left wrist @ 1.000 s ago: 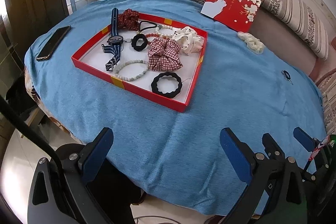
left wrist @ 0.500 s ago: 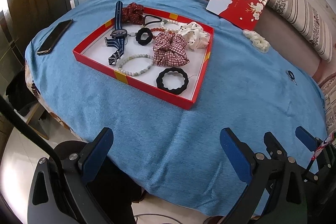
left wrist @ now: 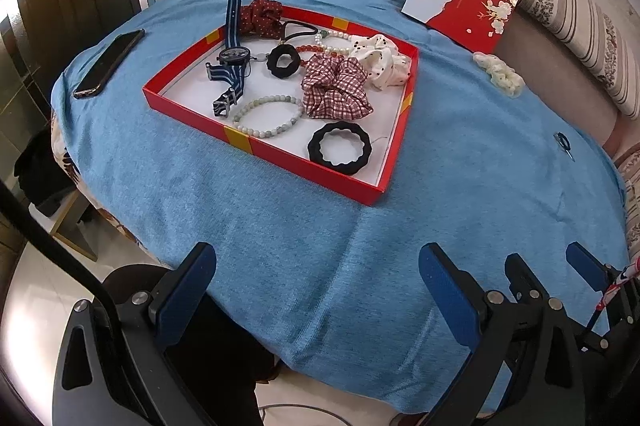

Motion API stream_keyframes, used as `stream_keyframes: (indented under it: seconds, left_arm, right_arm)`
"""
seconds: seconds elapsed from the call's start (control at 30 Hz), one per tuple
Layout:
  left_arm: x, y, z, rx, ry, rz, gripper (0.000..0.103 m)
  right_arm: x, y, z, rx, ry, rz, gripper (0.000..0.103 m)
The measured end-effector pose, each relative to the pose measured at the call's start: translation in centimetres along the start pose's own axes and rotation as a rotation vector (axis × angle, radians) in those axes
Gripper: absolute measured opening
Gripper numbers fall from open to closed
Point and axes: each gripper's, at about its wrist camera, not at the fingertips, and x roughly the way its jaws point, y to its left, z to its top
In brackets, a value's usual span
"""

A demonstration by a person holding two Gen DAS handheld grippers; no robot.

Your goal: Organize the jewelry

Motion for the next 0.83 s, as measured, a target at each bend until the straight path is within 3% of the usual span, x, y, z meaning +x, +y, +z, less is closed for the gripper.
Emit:
stream_keyframes:
  seconds: [0.53,0.83]
  left_arm:
    - [0.4,0.6,0.3,-0.021,0.014,0.014,0.101]
    - [-0.6,-2.1,0.3,0.059,-0.013,0.051,0.101]
  right_arm:
    - [0.7,0.1,-0.1,0.012,0.014,0.016,0.074]
    - [1.0,-2.9,-1.1,0.097,0.017,0.049,0.074]
